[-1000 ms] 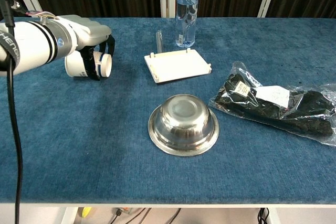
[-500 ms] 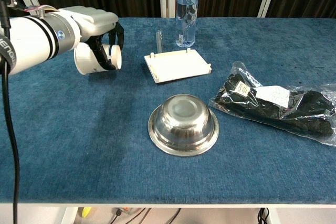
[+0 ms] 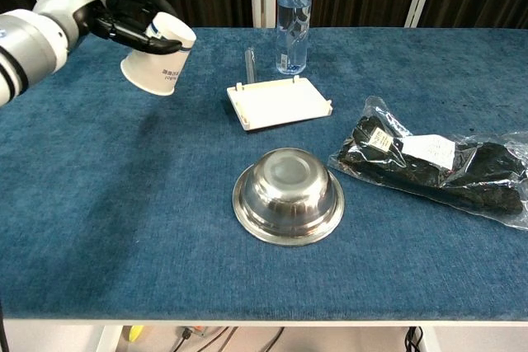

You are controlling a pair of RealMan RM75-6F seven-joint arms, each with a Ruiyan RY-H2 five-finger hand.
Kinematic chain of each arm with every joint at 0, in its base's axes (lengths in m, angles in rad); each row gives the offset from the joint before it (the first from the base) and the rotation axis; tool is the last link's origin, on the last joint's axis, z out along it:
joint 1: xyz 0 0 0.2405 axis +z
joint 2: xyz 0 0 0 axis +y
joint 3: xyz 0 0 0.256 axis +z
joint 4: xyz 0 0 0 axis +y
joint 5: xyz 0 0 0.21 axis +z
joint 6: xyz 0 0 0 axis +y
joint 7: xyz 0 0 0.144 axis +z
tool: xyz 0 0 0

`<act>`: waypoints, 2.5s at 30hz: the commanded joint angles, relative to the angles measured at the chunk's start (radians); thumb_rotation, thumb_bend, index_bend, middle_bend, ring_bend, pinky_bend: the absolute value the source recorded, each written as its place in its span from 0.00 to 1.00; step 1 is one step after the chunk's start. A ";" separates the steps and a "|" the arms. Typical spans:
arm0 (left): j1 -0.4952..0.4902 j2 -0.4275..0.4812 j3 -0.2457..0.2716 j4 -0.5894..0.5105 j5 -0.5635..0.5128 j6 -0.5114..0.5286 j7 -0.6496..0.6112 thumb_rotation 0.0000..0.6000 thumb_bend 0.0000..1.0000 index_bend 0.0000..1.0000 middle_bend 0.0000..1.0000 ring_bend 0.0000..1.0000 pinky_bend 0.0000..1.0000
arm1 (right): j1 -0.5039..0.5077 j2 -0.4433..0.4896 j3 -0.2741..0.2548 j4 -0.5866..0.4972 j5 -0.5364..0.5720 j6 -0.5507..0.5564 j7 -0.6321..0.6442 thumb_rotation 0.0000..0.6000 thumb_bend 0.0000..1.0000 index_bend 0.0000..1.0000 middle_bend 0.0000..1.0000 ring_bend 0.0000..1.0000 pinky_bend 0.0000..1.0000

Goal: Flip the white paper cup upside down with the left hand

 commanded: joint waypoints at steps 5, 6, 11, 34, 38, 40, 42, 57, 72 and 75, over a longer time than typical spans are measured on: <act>0.176 -0.132 0.038 0.356 0.284 0.083 -0.499 1.00 0.24 0.41 0.40 0.08 0.18 | 0.003 -0.004 -0.003 0.001 0.006 -0.011 -0.003 1.00 0.12 0.00 0.00 0.00 0.00; 0.180 -0.146 0.039 0.383 0.290 0.088 -0.512 1.00 0.23 0.41 0.40 0.08 0.18 | 0.003 -0.004 -0.004 0.001 0.006 -0.011 -0.002 1.00 0.12 0.00 0.00 0.00 0.00; 0.193 -0.211 0.042 0.504 0.313 0.100 -0.568 1.00 0.21 0.41 0.40 0.08 0.18 | 0.001 -0.002 -0.005 0.000 0.005 -0.009 0.002 1.00 0.12 0.00 0.00 0.00 0.00; 0.213 -0.274 0.057 0.656 0.375 0.050 -0.693 1.00 0.21 0.35 0.29 0.06 0.17 | 0.007 -0.002 -0.007 0.001 0.010 -0.021 0.000 1.00 0.12 0.00 0.00 0.00 0.00; 0.216 -0.269 0.062 0.654 0.390 0.054 -0.706 1.00 0.21 0.30 0.25 0.04 0.17 | 0.009 -0.004 -0.007 0.003 0.009 -0.022 0.002 1.00 0.12 0.00 0.00 0.00 0.00; 0.217 -0.267 0.061 0.650 0.397 0.063 -0.710 1.00 0.21 0.29 0.24 0.04 0.17 | 0.008 -0.004 -0.008 0.003 0.008 -0.021 0.004 1.00 0.12 0.00 0.00 0.00 0.00; 0.218 -0.263 0.063 0.644 0.406 0.072 -0.711 1.00 0.21 0.28 0.23 0.04 0.17 | 0.008 -0.002 -0.008 0.002 0.005 -0.021 0.008 1.00 0.12 0.00 0.00 0.00 0.00; 0.303 0.164 0.098 0.191 0.543 0.273 -0.316 1.00 0.20 0.17 0.13 0.00 0.08 | -0.010 0.009 -0.006 -0.006 -0.002 0.022 0.002 1.00 0.12 0.00 0.00 0.00 0.00; 0.589 0.501 0.290 -0.089 0.434 0.313 0.234 1.00 0.12 0.07 0.00 0.00 0.00 | -0.028 -0.044 -0.008 0.002 -0.075 0.146 -0.119 1.00 0.11 0.00 0.00 0.00 0.00; 0.604 0.501 0.304 -0.080 0.445 0.303 0.204 1.00 0.12 0.06 0.00 0.00 0.00 | -0.027 -0.048 -0.009 -0.003 -0.078 0.145 -0.128 1.00 0.11 0.00 0.00 0.00 0.00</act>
